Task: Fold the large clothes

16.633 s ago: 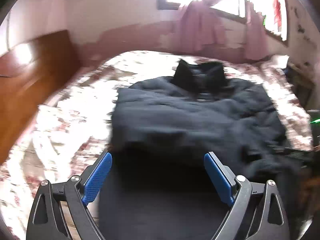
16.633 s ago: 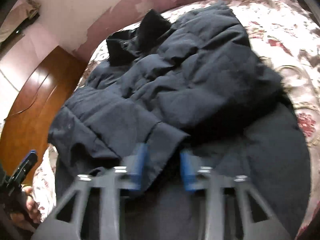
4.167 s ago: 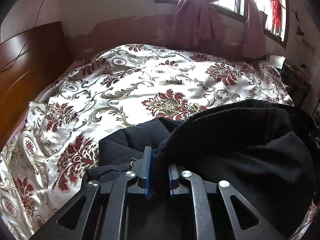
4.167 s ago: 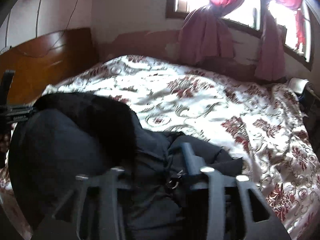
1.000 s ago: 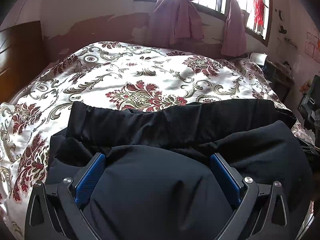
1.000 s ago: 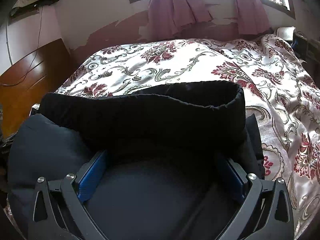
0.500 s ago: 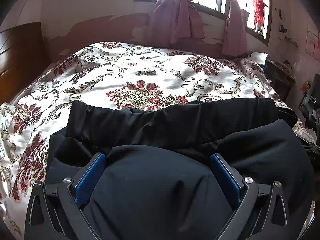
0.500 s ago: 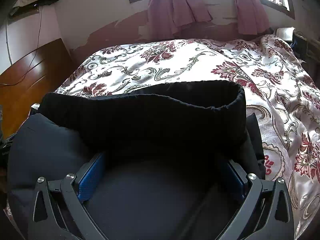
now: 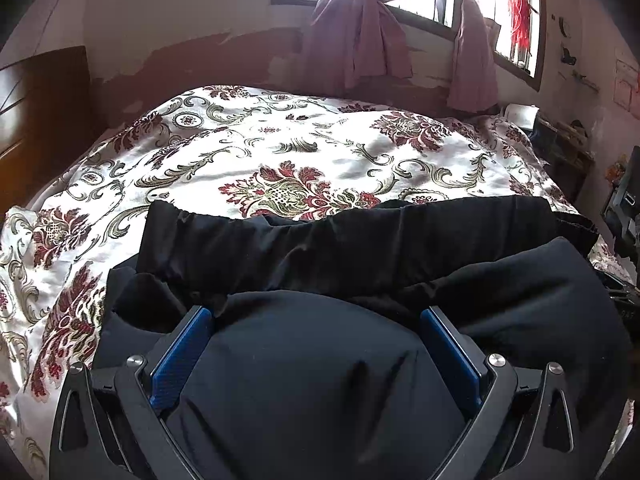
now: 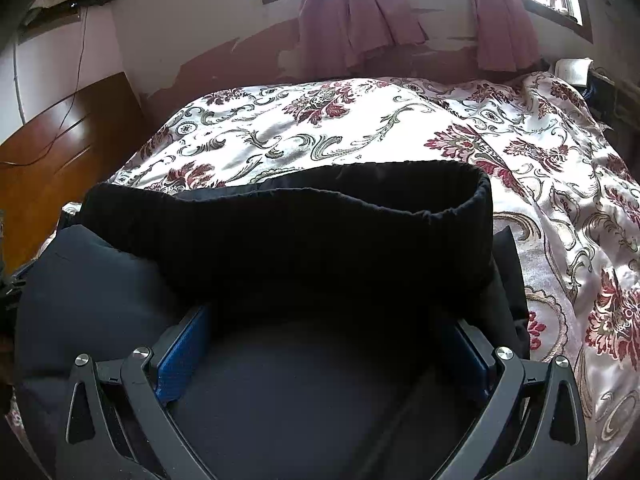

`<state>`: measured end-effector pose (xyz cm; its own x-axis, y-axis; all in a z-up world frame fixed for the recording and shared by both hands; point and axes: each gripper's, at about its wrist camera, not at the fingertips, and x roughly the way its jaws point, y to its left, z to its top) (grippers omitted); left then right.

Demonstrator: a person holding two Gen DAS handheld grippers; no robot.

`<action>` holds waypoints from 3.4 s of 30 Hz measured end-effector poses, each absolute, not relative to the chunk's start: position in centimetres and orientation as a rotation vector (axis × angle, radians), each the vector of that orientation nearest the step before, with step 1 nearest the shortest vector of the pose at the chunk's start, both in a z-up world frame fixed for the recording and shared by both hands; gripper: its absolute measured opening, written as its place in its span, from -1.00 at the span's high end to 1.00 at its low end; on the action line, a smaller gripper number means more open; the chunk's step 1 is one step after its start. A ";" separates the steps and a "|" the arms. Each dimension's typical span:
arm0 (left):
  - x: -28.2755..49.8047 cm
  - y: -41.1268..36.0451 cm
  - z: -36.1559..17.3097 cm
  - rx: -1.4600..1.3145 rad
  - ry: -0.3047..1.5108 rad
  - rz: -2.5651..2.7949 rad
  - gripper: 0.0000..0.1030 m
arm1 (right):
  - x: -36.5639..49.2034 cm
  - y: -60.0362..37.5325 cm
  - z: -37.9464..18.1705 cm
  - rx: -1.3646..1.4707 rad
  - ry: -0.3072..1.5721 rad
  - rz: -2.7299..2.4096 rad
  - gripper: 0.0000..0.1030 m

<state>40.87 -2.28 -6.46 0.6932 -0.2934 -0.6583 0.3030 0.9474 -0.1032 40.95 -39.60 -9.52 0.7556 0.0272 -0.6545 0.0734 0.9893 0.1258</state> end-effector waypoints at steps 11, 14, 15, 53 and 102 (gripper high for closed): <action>37.1 2.2 -2.0 0.064 0.659 -0.260 -1.00 | 39.2 -39.0 -7.4 0.044 0.713 -0.070 -0.98; 36.6 4.5 -1.3 0.056 0.661 -0.246 -1.00 | 38.7 -39.0 -7.0 0.014 0.713 -0.082 -0.98; 36.6 5.0 -1.3 0.055 0.666 -0.242 -1.00 | 38.5 -39.0 -6.8 -0.001 0.713 -0.089 -0.98; 42.0 12.8 -11.3 -0.463 1.085 -0.597 -1.00 | 37.0 -50.3 -13.7 0.550 0.868 0.158 -0.98; 34.6 12.3 4.0 -0.272 0.894 -0.400 0.67 | 32.3 -40.2 0.3 0.590 0.764 0.364 0.69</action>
<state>34.57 12.29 3.98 0.5602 -0.4456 -0.6983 0.2229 0.8930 -0.3910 32.34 -40.23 0.26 0.6725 0.5087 -0.5375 -0.0969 0.7805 0.6176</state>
